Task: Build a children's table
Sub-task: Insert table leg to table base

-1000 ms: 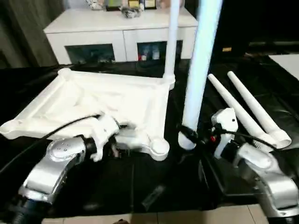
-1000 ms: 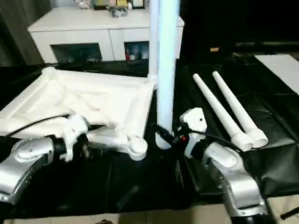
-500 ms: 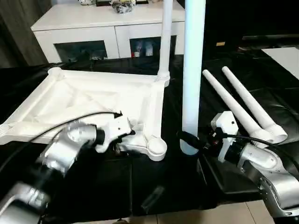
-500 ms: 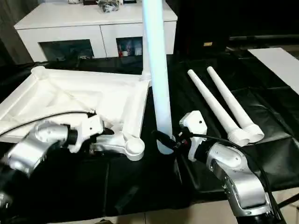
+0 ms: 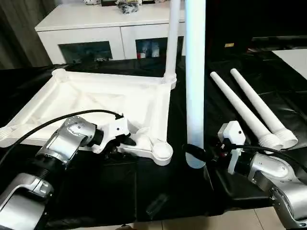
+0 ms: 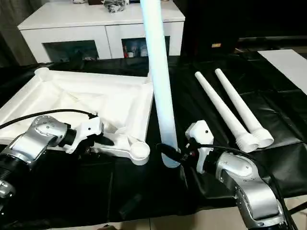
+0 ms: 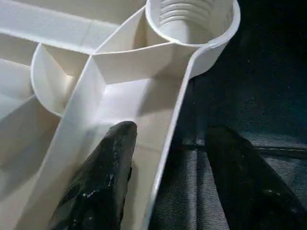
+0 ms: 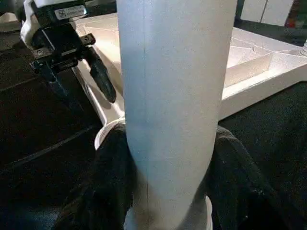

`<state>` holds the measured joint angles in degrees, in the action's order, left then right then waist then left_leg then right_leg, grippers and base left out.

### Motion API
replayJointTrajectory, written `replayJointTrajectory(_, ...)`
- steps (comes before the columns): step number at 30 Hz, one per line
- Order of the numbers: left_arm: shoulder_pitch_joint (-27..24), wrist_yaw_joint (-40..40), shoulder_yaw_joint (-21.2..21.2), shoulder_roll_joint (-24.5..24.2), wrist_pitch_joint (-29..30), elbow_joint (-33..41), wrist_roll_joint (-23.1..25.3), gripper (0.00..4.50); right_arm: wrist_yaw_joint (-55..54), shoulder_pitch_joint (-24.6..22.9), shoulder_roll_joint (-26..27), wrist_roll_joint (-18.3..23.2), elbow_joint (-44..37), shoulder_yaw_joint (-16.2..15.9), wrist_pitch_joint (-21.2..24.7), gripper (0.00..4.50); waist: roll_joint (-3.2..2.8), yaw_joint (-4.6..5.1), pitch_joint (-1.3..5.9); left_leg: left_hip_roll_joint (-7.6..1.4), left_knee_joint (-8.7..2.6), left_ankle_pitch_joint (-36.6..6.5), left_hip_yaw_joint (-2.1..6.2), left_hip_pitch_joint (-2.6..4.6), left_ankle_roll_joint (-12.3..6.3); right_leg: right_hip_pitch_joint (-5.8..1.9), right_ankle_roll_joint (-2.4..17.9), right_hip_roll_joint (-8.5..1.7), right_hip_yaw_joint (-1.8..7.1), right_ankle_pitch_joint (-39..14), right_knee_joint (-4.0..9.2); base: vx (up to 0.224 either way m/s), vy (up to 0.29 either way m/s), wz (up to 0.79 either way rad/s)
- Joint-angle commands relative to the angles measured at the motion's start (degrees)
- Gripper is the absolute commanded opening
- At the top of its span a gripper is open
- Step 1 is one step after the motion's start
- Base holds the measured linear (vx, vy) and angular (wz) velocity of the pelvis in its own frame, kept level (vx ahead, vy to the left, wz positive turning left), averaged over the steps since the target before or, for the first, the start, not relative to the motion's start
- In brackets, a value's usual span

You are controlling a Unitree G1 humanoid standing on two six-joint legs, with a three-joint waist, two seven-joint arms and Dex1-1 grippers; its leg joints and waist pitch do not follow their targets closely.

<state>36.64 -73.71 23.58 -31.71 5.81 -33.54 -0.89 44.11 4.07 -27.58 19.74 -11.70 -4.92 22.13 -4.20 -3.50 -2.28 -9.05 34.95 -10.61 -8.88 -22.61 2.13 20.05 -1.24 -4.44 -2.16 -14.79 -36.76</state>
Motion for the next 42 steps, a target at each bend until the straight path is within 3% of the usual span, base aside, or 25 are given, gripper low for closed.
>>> replayJointTrajectory(1, 1.2, -0.7, 0.2, -0.1, -0.7, -0.8, 0.9, 2.33, 0.1, 0.2, -0.1, 0.6, -1.9, 0.4, 0.1, 1.85, 0.21, -0.13, 3.15, -3.88, -4.95, -12.9, 1.25, 1.56, -1.59, -1.21, 16.4, -4.46, 2.25, 1.2, 4.38, 0.0, 0.0, 0.0)
replayJointTrajectory(14, 3.9, -3.3, 2.1, -0.1, -3.7, -6.2, 3.9, 1.37, 0.3, 0.0, -0.4, 0.7, -2.1, 0.4, 0.3, 1.85, 0.15, -0.12, 3.18, -3.99, -5.0, -11.8, 1.22, 1.54, -2.27, -1.25, 16.8, -4.51, 2.22, 3.5, 4.4, 0.0, 0.0, 0.0)
replayJointTrajectory(15, 3.8, -3.6, 2.4, -0.3, -3.7, -6.3, 4.3, 1.1, 0.2, 0.1, -0.3, 0.7, -2.1, 0.4, 0.3, 1.85, 0.22, -0.14, 3.22, -3.99, -4.98, -11.7, 1.18, 1.55, -2.31, -1.29, 16.8, -4.53, 2.22, 3.7, 4.35, 0.0, 0.0, 0.0)
replayJointTrajectory(23, 0.7, -2.8, 2.5, 0.3, -2.3, -4.8, 5.0, 0.5, -1.2, 0.5, 0.5, 0.6, -1.6, 0.8, 0.1, 1.85, 0.2, -0.07, 3.49, -4.04, -4.71, -8.0, 1.16, 1.47, -3.99, -1.5, 17.3, -4.53, 2.01, 8.5, 4.04, 0.0, 0.0, 0.0)
replayJointTrajectory(26, -1.2, 0.5, 0.6, 1.3, 2.3, -1.4, 3.7, 0.33, -5.1, 1.6, 2.4, 0.3, -0.1, 2.8, 0.4, 1.85, 0.02, 0.09, 3.61, -4.14, -4.65, -6.7, 1.09, 1.57, -4.63, -1.36, 17.7, -4.5, 1.93, 10.4, 3.81, 0.0, 0.0, 0.0)
replayJointTrajectory(30, -5.8, 6.5, -3.4, 4.7, 12.4, 7.6, 0.1, 0.17, -12.6, 4.0, 5.6, -0.5, 3.6, 6.2, 1.7, 1.85, 0.27, 0.02, 3.42, -4.16, -4.71, -7.3, 0.81, 1.6, -4.47, -1.23, 18.2, -4.5, 1.91, 7.7, 4.04, 0.0, 0.0, 0.0)
replayJointTrajectory(32, -6.7, 8.2, -4.0, 5.4, 14.1, 9.1, 0.0, 0.1, -13.7, 4.4, 6.1, -0.3, 4.0, 6.9, 2.3, 1.85, 0.27, 0.15, 3.36, -4.07, -4.69, -7.4, 0.7, 1.48, -4.49, -1.33, 18.1, -4.47, 1.92, 6.4, 4.16, 0.0, 0.0, 0.0)
replayJointTrajectory(33, -8.8, 13.2, -5.2, 7.9, 18.8, 12.4, 0.4, 0.08, -15.3, 5.0, 7.1, 0.6, 4.7, 7.9, 3.5, 1.85, 0.3, 0.12, 3.36, -3.97, -4.65, -7.7, 0.55, 1.52, -4.36, -1.31, 17.6, -4.37, 1.99, 5.3, 4.29, 0.0, 0.0, 0.0)
replayJointTrajectory(34, -9.8, 15.7, -5.8, 9.3, 21.3, 13.7, 0.7, 0.04, -15.6, 5.2, 7.5, 1.3, 4.8, 8.3, 4.1, 1.85, 0.76, 0.45, 3.17, -4.03, -4.74, -7.5, 0.56, 1.25, -4.58, -1.52, 17.4, -4.37, 1.94, 5.0, 4.22, 0.0, 0.0, 0.0)
replayJointTrajectory(39, -13.4, 22.9, -6.8, 14.0, 26.7, 19.3, 2.3, 0.01, -14.8, 6.4, 8.3, 4.2, 5.4, 8.8, 6.8, 1.85, 1.08, 0.78, 2.96, -3.78, -4.72, -8.1, 0.35, 1.27, -4.77, -1.38, 15.3, -4.19, 2.07, -1.7, 5.21, 0.0, 0.0, 0.0)
replayJointTrajectory(40, -13.9, 24.3, -6.8, 15.2, 27.8, 20.5, 2.7, 0.01, -14.5, 6.9, 8.3, 4.7, 5.7, 9.0, 7.4, 1.85, 1.42, 0.97, 2.93, -3.79, -4.76, -7.6, 0.5, 1.02, -4.86, -1.65, 15.1, -4.22, 1.96, -1.8, 5.16, 0.0, 0.0, 0.0)
replayJointTrajectory(41, -14.2, 25.5, -6.7, 16.0, 28.4, 21.5, 3.1, 0.01, -14.3, 7.5, 8.5, 5.4, 6.0, 9.2, 8.2, 1.85, 1.32, 1.05, 2.99, -3.82, -4.77, -7.2, 0.48, 0.99, -4.91, -1.63, 14.9, -4.14, 1.95, -1.7, 5.12, 0.0, 0.0, 0.0)
replayJointTrajectory(42, -14.6, 26.6, -6.5, 16.8, 28.3, 22.5, 3.2, 0.01, -14.0, 8.1, 8.6, 5.9, 6.4, 9.4, 8.7, 1.85, 1.32, 1.12, 2.93, -3.82, -4.72, -7.5, 0.41, 1.3, -5.03, -1.29, 14.8, -4.04, 2.0, -2.3, 5.34, 0.0, 0.0, 0.0)
